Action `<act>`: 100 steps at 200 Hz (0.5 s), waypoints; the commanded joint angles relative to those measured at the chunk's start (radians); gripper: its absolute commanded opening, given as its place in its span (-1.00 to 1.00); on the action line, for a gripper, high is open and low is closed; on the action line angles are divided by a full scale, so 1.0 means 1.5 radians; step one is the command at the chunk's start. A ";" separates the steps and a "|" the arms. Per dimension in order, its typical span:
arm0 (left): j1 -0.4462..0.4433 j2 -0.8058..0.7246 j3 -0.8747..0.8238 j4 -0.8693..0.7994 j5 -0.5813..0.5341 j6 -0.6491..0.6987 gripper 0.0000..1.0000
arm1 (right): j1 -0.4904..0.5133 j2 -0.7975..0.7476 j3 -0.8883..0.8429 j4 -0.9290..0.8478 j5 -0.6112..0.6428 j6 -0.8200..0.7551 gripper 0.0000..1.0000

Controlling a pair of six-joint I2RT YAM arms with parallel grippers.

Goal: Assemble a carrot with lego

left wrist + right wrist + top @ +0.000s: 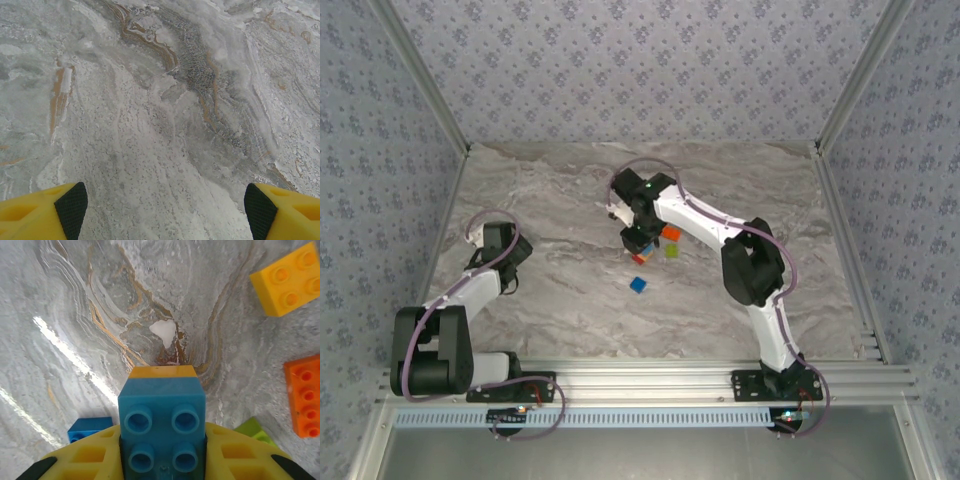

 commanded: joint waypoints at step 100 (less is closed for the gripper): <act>-0.003 0.003 0.022 -0.015 -0.015 0.006 0.69 | 0.072 0.037 0.110 -0.075 0.043 0.058 -0.40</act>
